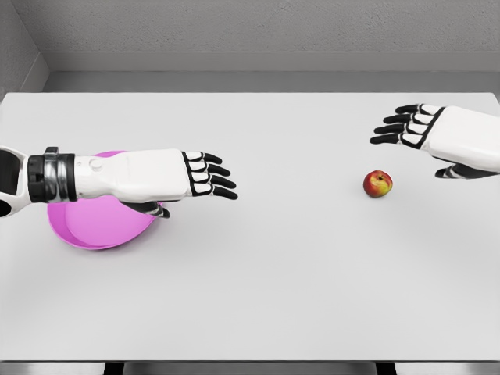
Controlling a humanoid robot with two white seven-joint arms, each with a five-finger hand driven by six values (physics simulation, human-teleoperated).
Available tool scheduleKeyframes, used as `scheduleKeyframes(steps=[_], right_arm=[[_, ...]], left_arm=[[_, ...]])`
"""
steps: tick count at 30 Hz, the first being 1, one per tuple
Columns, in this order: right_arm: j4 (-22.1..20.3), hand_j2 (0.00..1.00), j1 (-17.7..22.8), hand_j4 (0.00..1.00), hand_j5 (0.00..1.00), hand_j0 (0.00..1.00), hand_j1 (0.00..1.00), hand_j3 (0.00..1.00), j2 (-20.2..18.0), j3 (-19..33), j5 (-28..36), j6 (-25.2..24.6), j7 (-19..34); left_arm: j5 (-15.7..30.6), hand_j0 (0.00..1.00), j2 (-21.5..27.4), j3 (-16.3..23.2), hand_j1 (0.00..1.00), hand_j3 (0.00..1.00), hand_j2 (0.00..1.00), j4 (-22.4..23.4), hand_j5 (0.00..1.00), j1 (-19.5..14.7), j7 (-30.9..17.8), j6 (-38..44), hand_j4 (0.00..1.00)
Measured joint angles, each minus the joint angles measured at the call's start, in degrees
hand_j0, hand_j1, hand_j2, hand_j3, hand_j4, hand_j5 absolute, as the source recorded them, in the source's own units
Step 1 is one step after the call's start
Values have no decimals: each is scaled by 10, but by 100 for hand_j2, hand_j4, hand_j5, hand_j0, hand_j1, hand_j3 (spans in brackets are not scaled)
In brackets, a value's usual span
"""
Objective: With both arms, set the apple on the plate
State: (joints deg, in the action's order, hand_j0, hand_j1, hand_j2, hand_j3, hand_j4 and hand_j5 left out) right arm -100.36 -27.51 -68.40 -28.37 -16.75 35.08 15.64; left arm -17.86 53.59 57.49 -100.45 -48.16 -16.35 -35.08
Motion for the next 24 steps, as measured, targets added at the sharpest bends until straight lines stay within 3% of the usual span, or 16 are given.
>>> scheduleKeyframes(steps=[7, 11, 14, 24], right_arm=[[-2, 100, -12, 100, 100, 100, 100, 100, 5, 0, 1, 0, 10], [8, 100, -17, 100, 100, 100, 100, 100, 8, -18, 78, 0, 122], [12, 100, -25, 100, 100, 100, 100, 100, 18, -25, 116, 1, 167], [28, 100, -25, 100, 100, 100, 100, 100, 32, -38, 140, 1, 193]], left_arm=[[4, 100, -2, 1, 100, 100, 100, 13, 100, -4, 2, 0, 100], [5, 100, -3, 4, 100, 100, 100, 23, 100, -4, 2, 0, 100], [5, 100, -3, 5, 100, 100, 100, 24, 100, -4, 2, 0, 100], [3, 100, -4, 5, 100, 100, 100, 25, 100, -4, 0, 0, 100]])
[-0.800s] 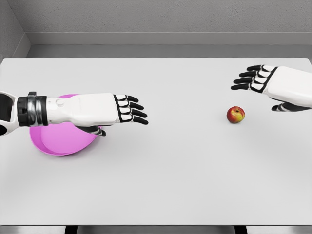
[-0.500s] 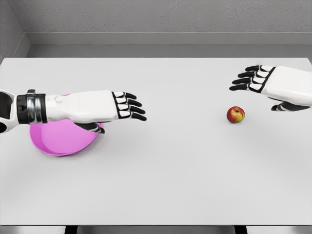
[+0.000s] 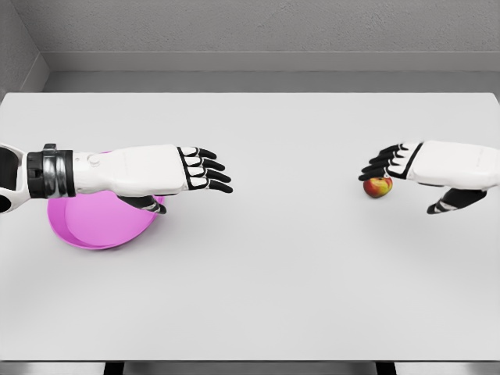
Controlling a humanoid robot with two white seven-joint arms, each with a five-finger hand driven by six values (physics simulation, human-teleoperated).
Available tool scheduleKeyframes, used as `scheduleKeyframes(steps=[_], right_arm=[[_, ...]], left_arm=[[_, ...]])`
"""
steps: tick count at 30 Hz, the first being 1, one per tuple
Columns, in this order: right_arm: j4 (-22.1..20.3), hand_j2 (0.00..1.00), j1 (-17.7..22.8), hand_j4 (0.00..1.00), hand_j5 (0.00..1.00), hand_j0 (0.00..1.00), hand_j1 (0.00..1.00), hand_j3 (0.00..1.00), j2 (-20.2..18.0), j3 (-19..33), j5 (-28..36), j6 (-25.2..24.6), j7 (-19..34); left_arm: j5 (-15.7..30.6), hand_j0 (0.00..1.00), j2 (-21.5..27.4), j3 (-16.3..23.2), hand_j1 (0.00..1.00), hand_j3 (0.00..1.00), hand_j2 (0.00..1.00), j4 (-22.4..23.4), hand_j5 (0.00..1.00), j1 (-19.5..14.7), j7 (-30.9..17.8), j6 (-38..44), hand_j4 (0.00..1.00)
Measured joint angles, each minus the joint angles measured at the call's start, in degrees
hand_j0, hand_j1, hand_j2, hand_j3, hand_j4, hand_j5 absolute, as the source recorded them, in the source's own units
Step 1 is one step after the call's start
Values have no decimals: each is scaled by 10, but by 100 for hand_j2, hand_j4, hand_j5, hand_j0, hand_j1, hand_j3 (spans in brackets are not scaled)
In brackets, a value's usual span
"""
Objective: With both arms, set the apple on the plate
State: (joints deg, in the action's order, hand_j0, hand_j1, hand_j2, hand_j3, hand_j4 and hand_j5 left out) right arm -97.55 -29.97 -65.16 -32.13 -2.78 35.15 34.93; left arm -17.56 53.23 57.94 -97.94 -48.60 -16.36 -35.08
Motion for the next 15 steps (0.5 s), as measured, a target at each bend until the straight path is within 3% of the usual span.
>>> scheduleKeyframes(steps=[8, 15], right_arm=[[47, 100, -28, 100, 100, 100, 100, 100, 60, -12, 83, 0, 1], [95, 100, -28, 100, 100, 100, 100, 100, 73, -29, 95, 0, 1]], left_arm=[[-1, 100, 0, 0, 100, 100, 100, 0, 100, 0, 0, 0, 100], [-1, 100, 0, 0, 100, 100, 100, 0, 100, 0, 0, 0, 100]])
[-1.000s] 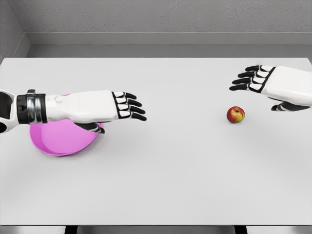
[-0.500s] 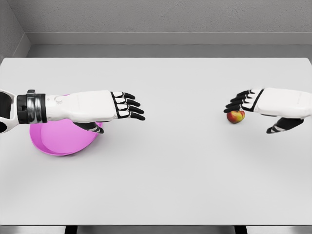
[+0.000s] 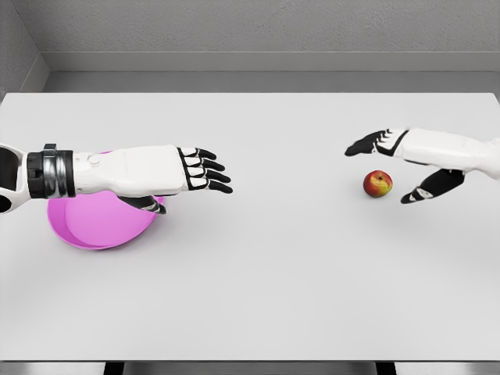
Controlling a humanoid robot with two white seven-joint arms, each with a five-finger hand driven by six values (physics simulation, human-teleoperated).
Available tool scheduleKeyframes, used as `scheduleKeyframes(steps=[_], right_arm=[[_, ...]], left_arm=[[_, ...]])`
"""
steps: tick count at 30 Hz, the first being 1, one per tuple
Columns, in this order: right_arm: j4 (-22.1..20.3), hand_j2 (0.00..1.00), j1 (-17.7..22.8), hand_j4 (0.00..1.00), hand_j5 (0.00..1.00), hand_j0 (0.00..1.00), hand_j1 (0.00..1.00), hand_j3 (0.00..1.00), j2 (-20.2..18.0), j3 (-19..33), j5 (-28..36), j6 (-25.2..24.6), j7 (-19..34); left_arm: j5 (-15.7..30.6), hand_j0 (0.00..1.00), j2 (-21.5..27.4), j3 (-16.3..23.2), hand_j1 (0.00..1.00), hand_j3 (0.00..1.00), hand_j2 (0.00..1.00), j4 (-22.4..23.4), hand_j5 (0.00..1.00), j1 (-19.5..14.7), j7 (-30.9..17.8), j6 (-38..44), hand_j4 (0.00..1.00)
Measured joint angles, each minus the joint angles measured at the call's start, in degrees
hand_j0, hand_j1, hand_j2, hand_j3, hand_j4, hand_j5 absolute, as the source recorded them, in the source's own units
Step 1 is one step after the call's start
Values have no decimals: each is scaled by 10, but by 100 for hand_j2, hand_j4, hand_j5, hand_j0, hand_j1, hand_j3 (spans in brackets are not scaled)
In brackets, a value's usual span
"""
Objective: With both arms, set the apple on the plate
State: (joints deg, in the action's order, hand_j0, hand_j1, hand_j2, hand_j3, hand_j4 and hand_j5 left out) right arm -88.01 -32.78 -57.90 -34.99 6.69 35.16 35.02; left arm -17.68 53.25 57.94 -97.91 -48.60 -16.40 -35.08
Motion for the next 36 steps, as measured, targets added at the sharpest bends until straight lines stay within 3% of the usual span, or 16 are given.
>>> scheduleKeyframes(steps=[12, 24, 36], right_arm=[[63, 100, -9, 100, 100, 100, 100, 100, 14, -22, -18, 0, 0], [117, 100, -16, 100, 100, 100, 100, 100, 74, -44, -65, 0, 0], [188, 100, -37, 100, 100, 100, 100, 100, 100, -46, -84, 0, 0]], left_arm=[[0, 100, 1, -4, 100, 100, 100, 1, 100, 0, -1, 0, 100], [1, 100, 1, -6, 100, 100, 100, 3, 100, 2, -13, 0, 100], [1, 100, 0, -5, 100, 100, 100, 4, 100, 2, -18, 0, 100]])
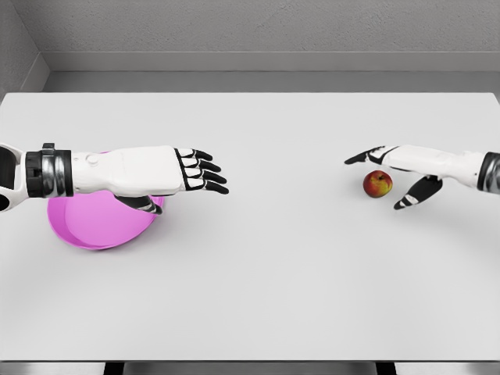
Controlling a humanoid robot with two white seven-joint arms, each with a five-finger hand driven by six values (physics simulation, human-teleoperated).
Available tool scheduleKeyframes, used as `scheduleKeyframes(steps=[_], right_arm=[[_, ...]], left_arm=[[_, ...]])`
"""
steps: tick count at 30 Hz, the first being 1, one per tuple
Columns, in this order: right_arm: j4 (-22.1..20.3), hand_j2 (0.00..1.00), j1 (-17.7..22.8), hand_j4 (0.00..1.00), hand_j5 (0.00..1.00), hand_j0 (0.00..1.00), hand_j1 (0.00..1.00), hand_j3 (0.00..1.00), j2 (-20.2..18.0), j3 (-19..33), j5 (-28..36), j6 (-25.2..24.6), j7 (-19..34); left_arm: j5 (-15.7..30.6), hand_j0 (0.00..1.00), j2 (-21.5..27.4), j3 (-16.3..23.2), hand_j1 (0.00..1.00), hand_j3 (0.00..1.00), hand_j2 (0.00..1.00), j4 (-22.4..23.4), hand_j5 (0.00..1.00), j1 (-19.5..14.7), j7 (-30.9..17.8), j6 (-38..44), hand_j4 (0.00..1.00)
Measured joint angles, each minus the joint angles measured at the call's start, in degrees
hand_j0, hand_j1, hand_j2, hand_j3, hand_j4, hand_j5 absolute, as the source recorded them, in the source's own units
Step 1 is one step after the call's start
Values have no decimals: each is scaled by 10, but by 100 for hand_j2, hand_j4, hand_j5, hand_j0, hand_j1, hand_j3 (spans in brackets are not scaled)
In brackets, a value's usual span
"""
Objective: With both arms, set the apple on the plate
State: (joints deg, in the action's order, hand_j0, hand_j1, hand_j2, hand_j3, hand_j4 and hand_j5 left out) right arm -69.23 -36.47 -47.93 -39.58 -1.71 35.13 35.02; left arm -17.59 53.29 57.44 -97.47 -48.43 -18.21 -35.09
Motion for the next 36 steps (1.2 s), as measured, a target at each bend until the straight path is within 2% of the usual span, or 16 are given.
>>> scheduleKeyframes(steps=[15, 25, 26, 28, 29, 34, 36], right_arm=[[82, 100, -14, 100, 100, 100, 100, 100, 51, 0, -39, 0, 0], [105, 100, -22, 100, 100, 100, 100, 100, 59, 0, -52, 0, 0], [106, 98, -22, 98, 98, 98, 98, 98, 59, 0, -53, 0, 0], [108, 77, -21, 77, 77, 77, 77, 77, 59, 0, -53, 0, 0], [108, 71, -21, 71, 71, 71, 71, 71, 59, 1, -52, 0, 1], [108, 49, -22, 49, 49, 49, 49, 49, 62, 1, -52, 0, 0], [108, 45, -22, 45, 45, 45, 45, 45, 65, 1, -52, 0, 0]], left_arm=[[0, 100, -1, 1, 100, 100, 100, 0, 100, 0, 0, 0, 100], [0, 100, -1, 1, 100, 100, 100, 0, 100, 0, 0, 0, 100], [0, 100, -1, 1, 100, 100, 100, 0, 100, 0, 0, 0, 100], [0, 100, -1, 1, 100, 100, 100, 0, 100, -1, 0, 0, 100], [0, 100, -1, 1, 100, 100, 100, 0, 100, 0, 0, 0, 100], [0, 100, -1, 1, 100, 100, 100, 0, 100, 0, 0, 0, 100], [0, 100, -1, 1, 100, 100, 100, 0, 100, -1, 0, 0, 100]])
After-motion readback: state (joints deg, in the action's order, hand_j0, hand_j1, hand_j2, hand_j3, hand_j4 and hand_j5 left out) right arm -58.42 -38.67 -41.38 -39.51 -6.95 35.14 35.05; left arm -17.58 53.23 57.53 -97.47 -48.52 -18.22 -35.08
